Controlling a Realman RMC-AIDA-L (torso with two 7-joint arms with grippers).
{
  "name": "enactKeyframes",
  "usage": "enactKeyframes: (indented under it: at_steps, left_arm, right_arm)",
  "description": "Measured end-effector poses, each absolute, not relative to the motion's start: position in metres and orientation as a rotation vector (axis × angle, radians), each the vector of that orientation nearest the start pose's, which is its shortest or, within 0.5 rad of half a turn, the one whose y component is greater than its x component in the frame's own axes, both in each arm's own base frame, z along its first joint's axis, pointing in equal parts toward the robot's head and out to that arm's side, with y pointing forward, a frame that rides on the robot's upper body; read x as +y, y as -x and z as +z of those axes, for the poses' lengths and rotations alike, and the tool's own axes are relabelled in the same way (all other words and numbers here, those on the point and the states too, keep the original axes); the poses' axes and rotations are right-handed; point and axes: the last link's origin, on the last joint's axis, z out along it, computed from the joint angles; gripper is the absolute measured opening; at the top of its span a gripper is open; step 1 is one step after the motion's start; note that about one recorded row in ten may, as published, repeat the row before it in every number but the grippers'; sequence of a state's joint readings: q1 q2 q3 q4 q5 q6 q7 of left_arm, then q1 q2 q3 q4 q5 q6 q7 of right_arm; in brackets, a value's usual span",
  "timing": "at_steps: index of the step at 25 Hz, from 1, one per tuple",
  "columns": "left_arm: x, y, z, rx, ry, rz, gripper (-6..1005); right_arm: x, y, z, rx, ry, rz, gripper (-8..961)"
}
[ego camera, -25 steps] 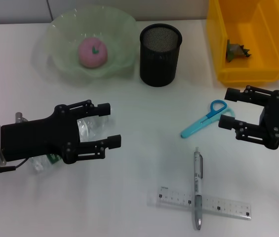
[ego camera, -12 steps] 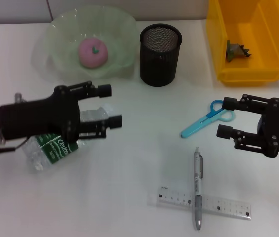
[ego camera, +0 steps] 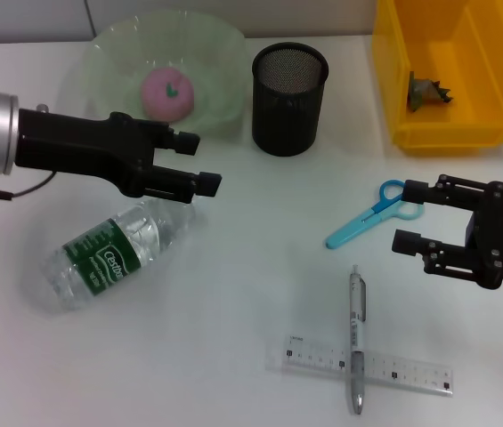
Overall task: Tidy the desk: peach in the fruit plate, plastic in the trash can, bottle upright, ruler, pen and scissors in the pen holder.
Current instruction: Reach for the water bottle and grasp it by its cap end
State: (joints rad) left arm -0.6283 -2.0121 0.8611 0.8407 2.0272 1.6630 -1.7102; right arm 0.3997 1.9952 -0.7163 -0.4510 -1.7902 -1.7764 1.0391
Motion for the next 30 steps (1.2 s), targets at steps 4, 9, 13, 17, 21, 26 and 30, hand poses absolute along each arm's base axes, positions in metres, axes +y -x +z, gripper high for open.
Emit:
enactKeyframes:
  at_steps: [4,9,13,17,21,26,30]
  left_arm:
    - [0.370,0.196,0.038,-0.704,2.926,-0.223,795]
    - [0.379,0.181,0.037,-0.722,2.902,0.099,795]
    - [0.385,0.169,0.028,-0.694,2.891,0.272,795]
    - [0.391,0.157,0.014,-0.641,2.860,0.389,795]
    - [0.396,0.154,0.003,-0.607,2.827,0.445,795]
    - [0.397,0.160,-0.011,-0.617,2.825,0.486,795]
    - [0.400,0.163,-0.016,-0.626,2.815,0.484,795]
  right_arm:
    - [0.271,-0.289,0.015,0.400,2.677,1.013,678]
    - [0.271,-0.288,0.016,0.391,2.682,1.019,678]
    - [0.270,-0.289,0.016,0.395,2.692,1.012,678]
    - [0.270,-0.289,0.016,0.395,2.693,1.010,678]
    - [0.270,-0.289,0.016,0.396,2.692,1.010,678]
    - [0.270,-0.290,0.016,0.399,2.689,1.003,678]
    - [0.270,-0.289,0.016,0.398,2.690,1.003,679]
